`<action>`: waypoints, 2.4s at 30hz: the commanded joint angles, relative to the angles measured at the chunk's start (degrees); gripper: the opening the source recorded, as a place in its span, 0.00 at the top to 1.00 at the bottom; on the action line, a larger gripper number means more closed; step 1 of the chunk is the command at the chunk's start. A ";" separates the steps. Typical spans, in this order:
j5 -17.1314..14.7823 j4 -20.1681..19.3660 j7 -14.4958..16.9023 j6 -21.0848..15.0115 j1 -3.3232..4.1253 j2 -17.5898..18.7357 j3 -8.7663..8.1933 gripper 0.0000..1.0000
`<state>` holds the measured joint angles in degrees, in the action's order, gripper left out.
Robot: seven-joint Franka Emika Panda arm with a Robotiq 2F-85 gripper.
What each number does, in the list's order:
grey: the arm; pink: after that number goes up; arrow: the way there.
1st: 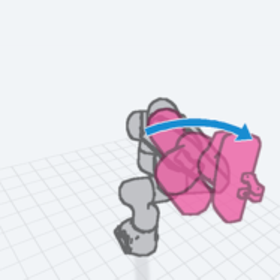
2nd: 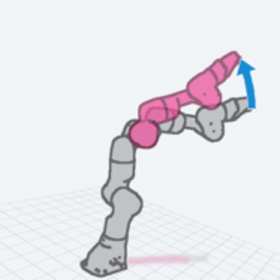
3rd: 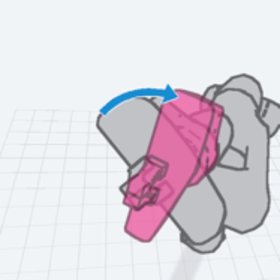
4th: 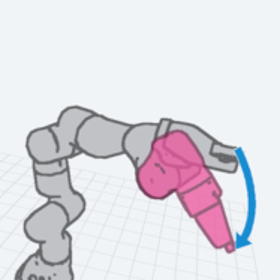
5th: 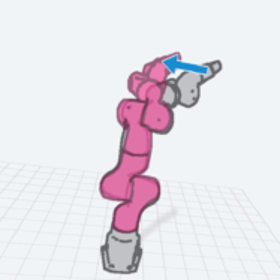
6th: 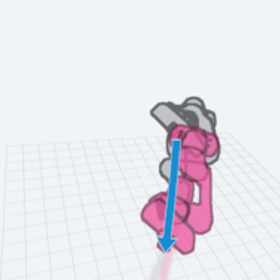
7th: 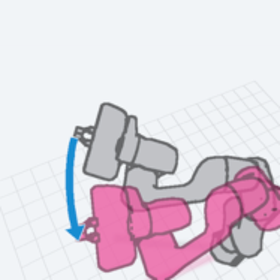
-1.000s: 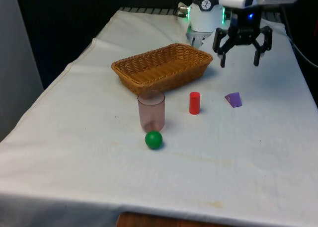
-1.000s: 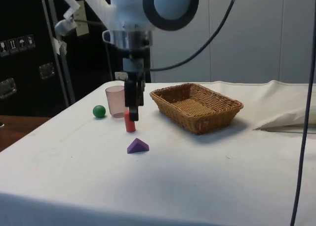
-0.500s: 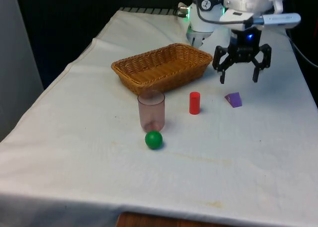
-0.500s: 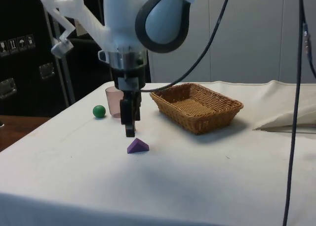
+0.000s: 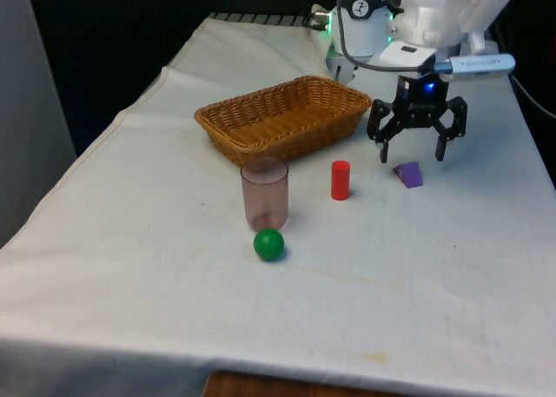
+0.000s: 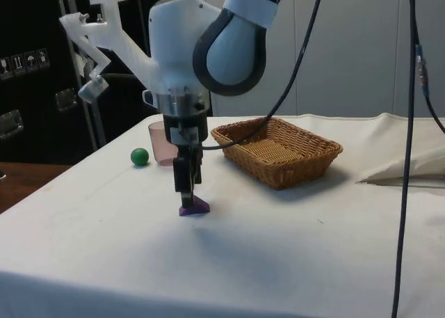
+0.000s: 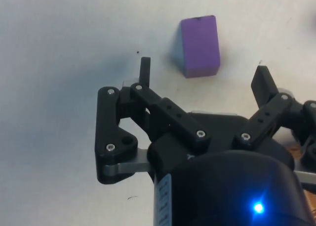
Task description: Pick up the triangular block and place it into the basket.
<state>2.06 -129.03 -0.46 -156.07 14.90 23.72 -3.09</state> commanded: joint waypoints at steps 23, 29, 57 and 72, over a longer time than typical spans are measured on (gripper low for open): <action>0.17 0.00 -0.17 -4.30 0.17 2.58 -0.23 0.29; 0.17 0.06 -0.17 -4.41 0.17 2.64 -0.23 0.65; -0.11 -2.86 0.97 6.59 0.06 -9.80 0.34 0.67; 0.46 -3.90 1.03 14.09 0.17 -16.84 0.29 0.67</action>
<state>2.06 -132.41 0.74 -142.15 15.01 7.56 -2.69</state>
